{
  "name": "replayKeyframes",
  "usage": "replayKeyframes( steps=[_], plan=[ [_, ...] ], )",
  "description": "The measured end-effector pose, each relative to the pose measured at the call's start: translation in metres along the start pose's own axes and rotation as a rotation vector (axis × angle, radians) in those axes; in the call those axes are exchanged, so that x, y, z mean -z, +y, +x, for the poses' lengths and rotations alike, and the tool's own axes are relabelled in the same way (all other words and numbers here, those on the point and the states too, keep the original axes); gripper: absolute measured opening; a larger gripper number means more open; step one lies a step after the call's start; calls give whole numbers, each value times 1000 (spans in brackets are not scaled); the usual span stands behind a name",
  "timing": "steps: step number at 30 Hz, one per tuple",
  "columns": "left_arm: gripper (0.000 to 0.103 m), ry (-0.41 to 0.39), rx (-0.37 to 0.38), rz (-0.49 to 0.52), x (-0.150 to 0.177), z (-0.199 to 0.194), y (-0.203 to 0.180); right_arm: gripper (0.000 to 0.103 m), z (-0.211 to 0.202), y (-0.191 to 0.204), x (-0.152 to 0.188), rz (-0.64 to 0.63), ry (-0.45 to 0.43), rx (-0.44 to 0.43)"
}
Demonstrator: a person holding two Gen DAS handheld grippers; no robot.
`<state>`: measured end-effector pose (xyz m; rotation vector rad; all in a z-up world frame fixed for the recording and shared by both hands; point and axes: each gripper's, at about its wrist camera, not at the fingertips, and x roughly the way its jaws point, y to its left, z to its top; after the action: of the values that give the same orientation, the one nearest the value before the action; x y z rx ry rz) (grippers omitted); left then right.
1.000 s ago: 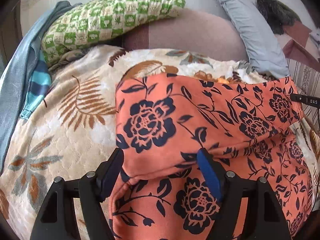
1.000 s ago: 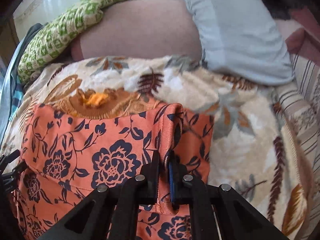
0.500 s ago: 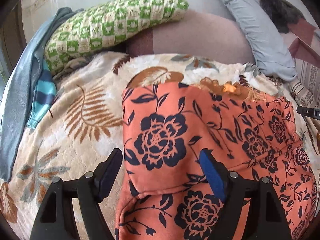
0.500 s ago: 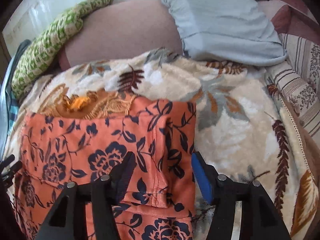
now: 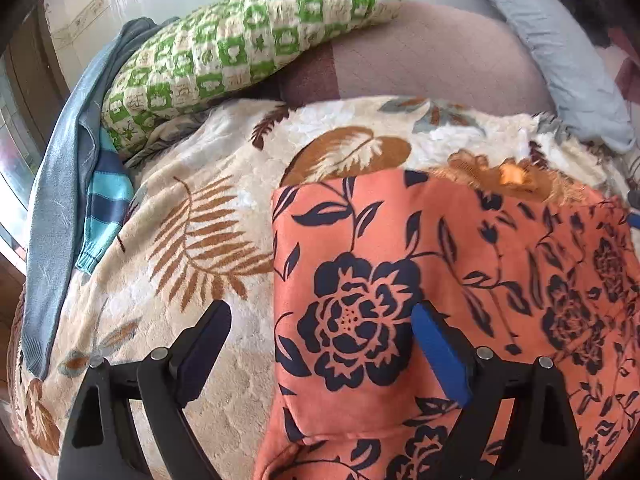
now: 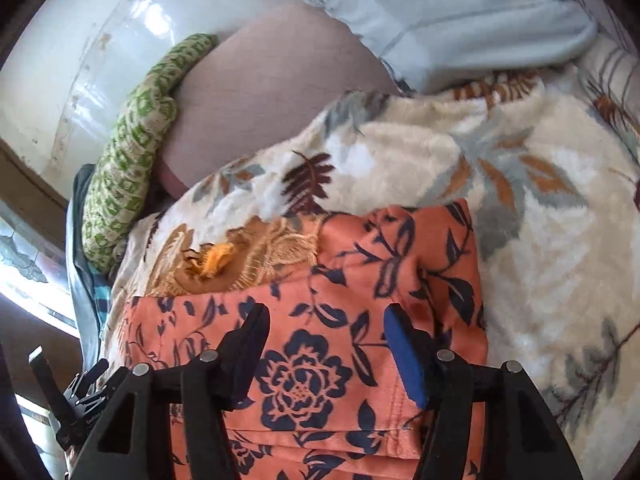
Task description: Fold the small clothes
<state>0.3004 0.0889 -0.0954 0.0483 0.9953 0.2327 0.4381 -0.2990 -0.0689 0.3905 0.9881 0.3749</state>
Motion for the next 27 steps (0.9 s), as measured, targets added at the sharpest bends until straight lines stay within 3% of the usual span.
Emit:
replayKeyframes(
  steps=[1, 2, 3, 5, 8, 11, 16, 19, 23, 27],
  plan=[
    [95, 90, -7, 7, 2, 21, -2, 70, 6, -6, -2, 15, -14, 32],
    [99, 104, 31, -30, 3, 29, 2, 78, 22, -18, -3, 37, 19, 107],
    [103, 109, 27, -65, 1, 30, 5, 78, 43, -34, -1, 77, 117, 185],
    [102, 124, 45, -75, -4, 23, 9, 78, 35, -35, 2, 66, 67, 159],
    [102, 22, 35, -59, -4, -7, 19, 78, 6, -23, 4, 52, 47, 107],
    [102, -63, 113, -126, 17, -50, 43, 78, -39, -16, 14, 36, 10, 63],
    [102, -117, 247, -177, 81, -123, 76, 78, -115, -20, 60, -12, 55, -7],
    [102, -83, 326, -210, 133, -152, 88, 78, -153, -30, 103, -52, 116, -17],
    [102, 21, 348, -221, 192, -166, 93, 78, -178, -58, 167, -36, 248, 25],
    [102, 67, 340, -204, 229, -172, 92, 78, -194, -81, 221, -47, 376, 54]
  ],
)
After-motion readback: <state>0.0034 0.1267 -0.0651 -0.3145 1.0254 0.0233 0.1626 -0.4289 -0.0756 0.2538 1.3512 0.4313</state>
